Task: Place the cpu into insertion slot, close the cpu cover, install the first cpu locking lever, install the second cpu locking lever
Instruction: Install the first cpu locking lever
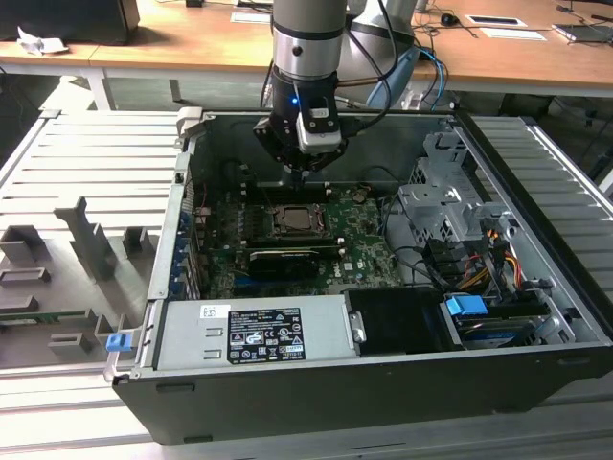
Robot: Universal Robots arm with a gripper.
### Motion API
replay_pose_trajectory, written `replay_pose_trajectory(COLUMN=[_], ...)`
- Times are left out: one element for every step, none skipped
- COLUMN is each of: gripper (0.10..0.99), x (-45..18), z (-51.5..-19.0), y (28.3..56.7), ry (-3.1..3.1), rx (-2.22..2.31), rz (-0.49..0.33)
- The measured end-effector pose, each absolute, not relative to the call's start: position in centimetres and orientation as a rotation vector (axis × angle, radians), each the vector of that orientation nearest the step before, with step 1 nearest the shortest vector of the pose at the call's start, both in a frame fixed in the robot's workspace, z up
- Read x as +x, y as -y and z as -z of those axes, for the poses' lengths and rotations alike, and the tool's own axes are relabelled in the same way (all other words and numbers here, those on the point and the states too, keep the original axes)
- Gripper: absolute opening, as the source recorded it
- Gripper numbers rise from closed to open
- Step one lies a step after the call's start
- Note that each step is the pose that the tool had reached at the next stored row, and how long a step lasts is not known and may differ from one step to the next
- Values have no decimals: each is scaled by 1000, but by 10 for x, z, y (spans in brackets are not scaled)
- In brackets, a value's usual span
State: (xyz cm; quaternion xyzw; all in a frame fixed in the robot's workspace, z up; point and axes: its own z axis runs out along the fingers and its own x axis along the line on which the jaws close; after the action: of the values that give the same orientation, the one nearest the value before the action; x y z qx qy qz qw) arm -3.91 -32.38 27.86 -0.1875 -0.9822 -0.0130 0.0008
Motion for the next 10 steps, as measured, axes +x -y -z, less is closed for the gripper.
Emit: replay_pose_trajectory(gripper=[106, 106, 106, 106, 106, 106, 106, 106, 106, 106], x=[-39, -39, -39, -39, -39, -39, -39, -39, -39, -39], z=[-279, -279, -279, -279, -279, -279, -279, -279, -279, -279], y=[324, 324, 324, 324, 324, 324, 324, 324, 324, 324], ry=[3086, 3088, 3090, 3093, 3094, 3098, 3102, 3105, 3107, 3108], rx=[-577, -564, -553, -538, -528, -506, -476, -455, -445, -437], rz=[41, 41, 41, 41, 41, 41, 41, 41, 41, 41])
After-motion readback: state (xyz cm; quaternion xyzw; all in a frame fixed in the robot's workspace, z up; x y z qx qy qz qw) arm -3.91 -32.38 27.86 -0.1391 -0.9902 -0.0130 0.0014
